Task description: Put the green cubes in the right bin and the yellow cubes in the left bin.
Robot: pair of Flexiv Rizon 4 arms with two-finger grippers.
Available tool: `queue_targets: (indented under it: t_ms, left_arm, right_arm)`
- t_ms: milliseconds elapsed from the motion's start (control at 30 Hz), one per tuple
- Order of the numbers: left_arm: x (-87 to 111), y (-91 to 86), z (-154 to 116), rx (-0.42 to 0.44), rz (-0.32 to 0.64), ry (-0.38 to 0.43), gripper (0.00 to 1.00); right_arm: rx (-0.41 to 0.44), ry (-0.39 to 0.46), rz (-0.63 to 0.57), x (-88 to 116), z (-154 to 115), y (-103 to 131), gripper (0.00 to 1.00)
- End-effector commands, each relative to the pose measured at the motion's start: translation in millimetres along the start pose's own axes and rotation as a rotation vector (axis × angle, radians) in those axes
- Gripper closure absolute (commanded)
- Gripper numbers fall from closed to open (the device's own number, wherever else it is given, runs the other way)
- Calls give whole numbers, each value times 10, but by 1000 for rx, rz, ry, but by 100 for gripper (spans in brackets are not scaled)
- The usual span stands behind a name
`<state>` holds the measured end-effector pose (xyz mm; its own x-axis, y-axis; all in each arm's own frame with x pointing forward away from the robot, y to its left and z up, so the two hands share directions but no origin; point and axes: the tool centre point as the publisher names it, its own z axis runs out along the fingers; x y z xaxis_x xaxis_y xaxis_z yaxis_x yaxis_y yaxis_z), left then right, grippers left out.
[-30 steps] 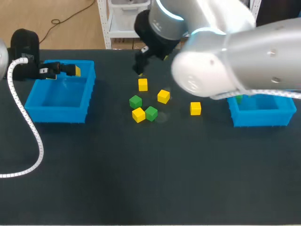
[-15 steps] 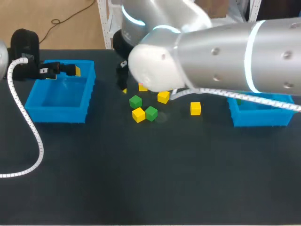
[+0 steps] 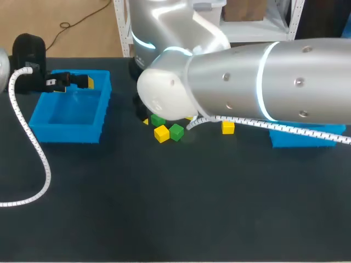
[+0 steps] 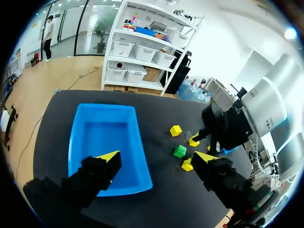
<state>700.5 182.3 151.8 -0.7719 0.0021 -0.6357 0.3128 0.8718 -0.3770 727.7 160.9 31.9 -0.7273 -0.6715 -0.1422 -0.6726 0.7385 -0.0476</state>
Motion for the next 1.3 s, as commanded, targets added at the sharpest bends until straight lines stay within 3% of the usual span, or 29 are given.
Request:
queue_targets:
  t_ms: [33,800,833,867,933,1300]
  left_arm:
    - [13,20,0,9,2,-6,0]
    - [13,20,0,9,2,-6,0]
    - [13,20,0,9,2,-6,0]
    - [13,20,0,9,2,-6,0]
    - [13,20,0,9,2,-6,0]
    - [13,20,0,9,2,-6,0]
  right_arm:
    - [2,11,-1,-64,86,-7,0]
    - [-5,76,20,-63,422,-64,0]
    - [-5,77,19,-67,427,-63,21]
    - [-5,77,18,-69,429,-63,58]
    - [-5,78,19,-70,429,-62,100]
    - [-12,69,21,-74,416,-83,100]
